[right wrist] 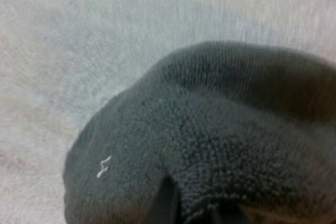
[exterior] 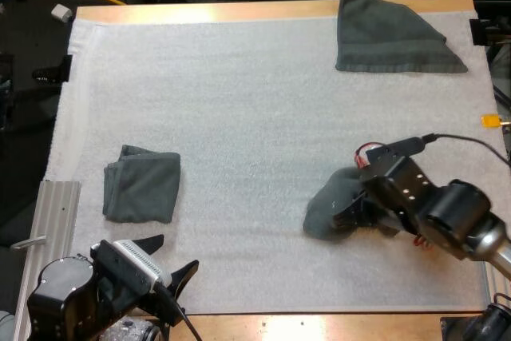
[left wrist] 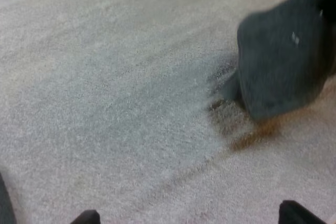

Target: Pick towel from pile, fold and stack

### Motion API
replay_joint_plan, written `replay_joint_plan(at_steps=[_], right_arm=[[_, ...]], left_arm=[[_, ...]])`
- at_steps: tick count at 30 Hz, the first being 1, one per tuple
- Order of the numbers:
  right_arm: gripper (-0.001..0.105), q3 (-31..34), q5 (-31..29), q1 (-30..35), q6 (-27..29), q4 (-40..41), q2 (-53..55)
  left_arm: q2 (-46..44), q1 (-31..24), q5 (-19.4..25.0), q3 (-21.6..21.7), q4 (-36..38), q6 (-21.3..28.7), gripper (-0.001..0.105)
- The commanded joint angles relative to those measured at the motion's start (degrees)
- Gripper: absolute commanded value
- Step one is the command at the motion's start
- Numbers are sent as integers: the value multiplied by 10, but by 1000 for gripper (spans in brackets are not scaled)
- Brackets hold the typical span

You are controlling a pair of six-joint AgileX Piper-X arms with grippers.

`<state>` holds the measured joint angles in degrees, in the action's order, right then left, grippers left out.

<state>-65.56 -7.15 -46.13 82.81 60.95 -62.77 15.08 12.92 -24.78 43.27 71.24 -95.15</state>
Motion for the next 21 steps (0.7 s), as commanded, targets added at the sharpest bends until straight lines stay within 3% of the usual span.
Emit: replay_joint_plan(at_steps=[1,4,11,15,17,21], right_arm=[[0,36,4,-3,-31,-30,-19],[0,31,7,-3,-20,-41,-26],[0,7,10,6,-44,-218,-152],[4,-27,17,23,-68,-275,-210],[18,-38,22,31,-77,-280,-225],[67,-54,34,39,-81,-289,-238]], left_arm=[[3,4,-5,3,-10,0,65],[0,3,-5,3,-5,-2,65],[0,2,-7,4,-5,-5,64],[4,2,-8,4,-7,-5,65],[3,2,-9,5,-7,-5,65],[2,2,-9,5,-10,-5,65]])
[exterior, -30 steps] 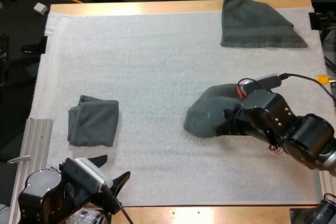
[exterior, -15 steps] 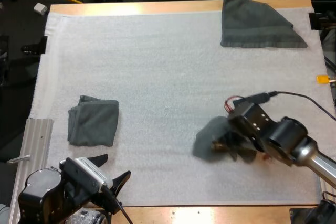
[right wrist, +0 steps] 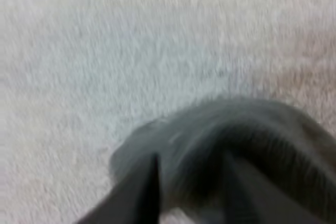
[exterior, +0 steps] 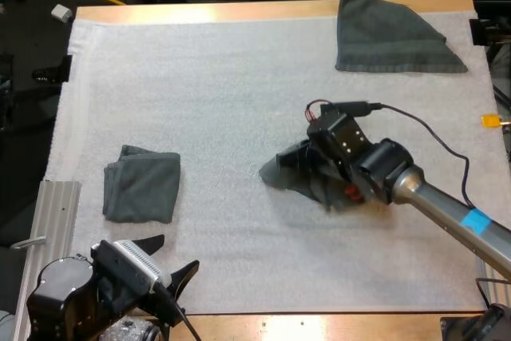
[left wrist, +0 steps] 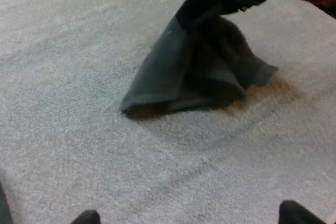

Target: Pick towel from pile, fold and stack

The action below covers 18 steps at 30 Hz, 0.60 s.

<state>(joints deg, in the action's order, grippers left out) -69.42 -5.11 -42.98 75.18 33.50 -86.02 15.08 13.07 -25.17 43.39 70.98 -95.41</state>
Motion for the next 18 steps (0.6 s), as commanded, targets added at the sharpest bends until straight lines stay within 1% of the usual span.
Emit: replay_joint_plan(at_steps=[1,2,3,6,7,9,10,13,18], right_arm=[[73,-17,14,9,-3,-12,-2],[78,-19,16,10,-1,-6,0],[79,-19,15,9,2,5,2],[73,-21,10,9,6,40,7],[66,-23,4,7,10,45,8],[63,-23,0,6,14,31,5],[60,-25,-10,7,24,60,9],[58,-26,-22,6,38,105,11],[58,-21,-23,6,47,171,7]], left_arm=[[2,0,-5,3,-6,-2,65],[2,1,-5,3,-7,-2,65],[2,0,-5,3,-7,-1,65],[2,0,-5,3,-7,-1,65],[0,1,-5,3,-6,-1,65],[-2,2,-5,3,-4,-1,65],[-1,3,-5,3,-7,-1,65],[0,3,-5,3,-10,0,65],[2,3,-7,3,-20,0,65]])
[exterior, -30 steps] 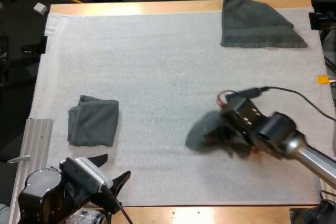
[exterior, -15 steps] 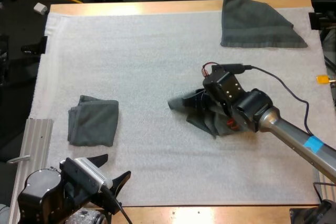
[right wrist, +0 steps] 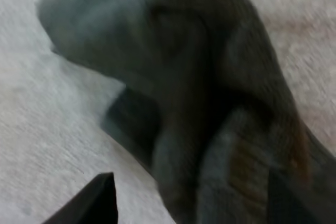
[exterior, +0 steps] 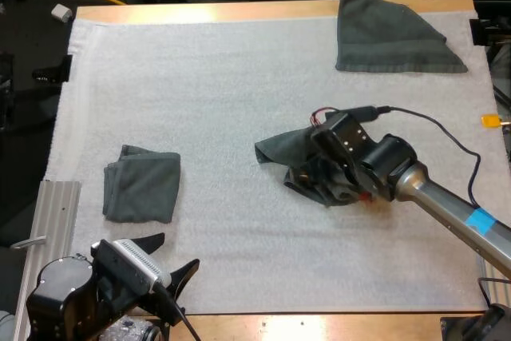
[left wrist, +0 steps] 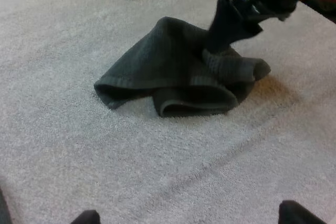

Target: Pick towel from pile, fold and stack

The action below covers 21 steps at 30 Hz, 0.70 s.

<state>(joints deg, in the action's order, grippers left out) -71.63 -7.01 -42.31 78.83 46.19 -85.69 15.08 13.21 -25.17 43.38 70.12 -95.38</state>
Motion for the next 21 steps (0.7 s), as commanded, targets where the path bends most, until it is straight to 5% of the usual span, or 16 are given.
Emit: replay_joint_plan(at_steps=[1,15,20,21], right_arm=[[58,3,-4,-1,11,51,2],[56,82,-3,-6,-4,16,-60],[5,95,-18,-5,-10,10,-66],[2,96,-22,-5,-8,8,-62]], left_arm=[[4,3,-6,3,-14,-1,65],[1,2,-6,4,-10,-3,65],[2,3,-8,4,-6,-3,65],[3,3,-8,4,-5,-3,65]])
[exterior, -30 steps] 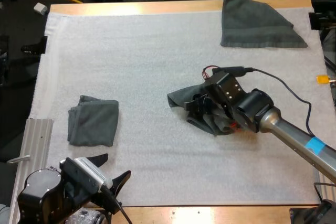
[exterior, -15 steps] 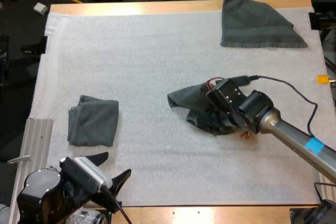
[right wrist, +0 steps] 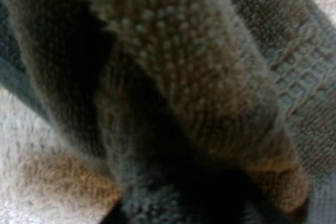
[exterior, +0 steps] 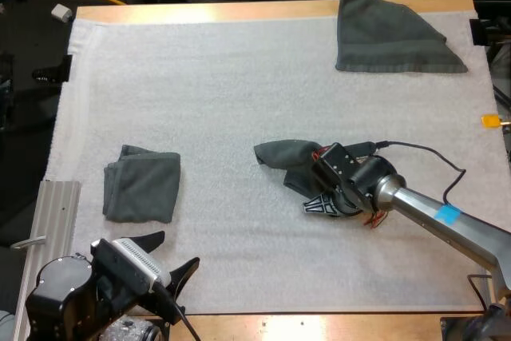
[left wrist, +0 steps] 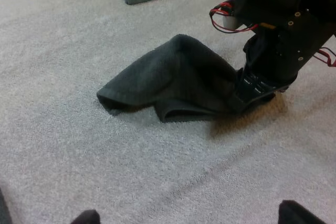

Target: Pick towel from pile, fold and stack

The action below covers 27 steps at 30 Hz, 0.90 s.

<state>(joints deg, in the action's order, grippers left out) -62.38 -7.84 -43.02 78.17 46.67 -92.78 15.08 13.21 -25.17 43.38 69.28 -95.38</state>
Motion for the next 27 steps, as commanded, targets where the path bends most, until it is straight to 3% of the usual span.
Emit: replay_joint_plan(at_steps=[1,10,16,19,27], right_arm=[[0,1,-17,2,1,2,12],[0,-36,-54,9,58,0,99],[0,-86,-88,55,102,7,94],[1,-83,-74,53,90,-3,101],[2,-81,-69,144,86,55,88]], left_arm=[[2,3,-8,3,5,-4,65],[3,3,-8,3,6,-3,65],[4,2,-8,3,5,-4,65],[1,2,-4,3,9,-3,65],[2,3,-4,2,-4,-3,65]])
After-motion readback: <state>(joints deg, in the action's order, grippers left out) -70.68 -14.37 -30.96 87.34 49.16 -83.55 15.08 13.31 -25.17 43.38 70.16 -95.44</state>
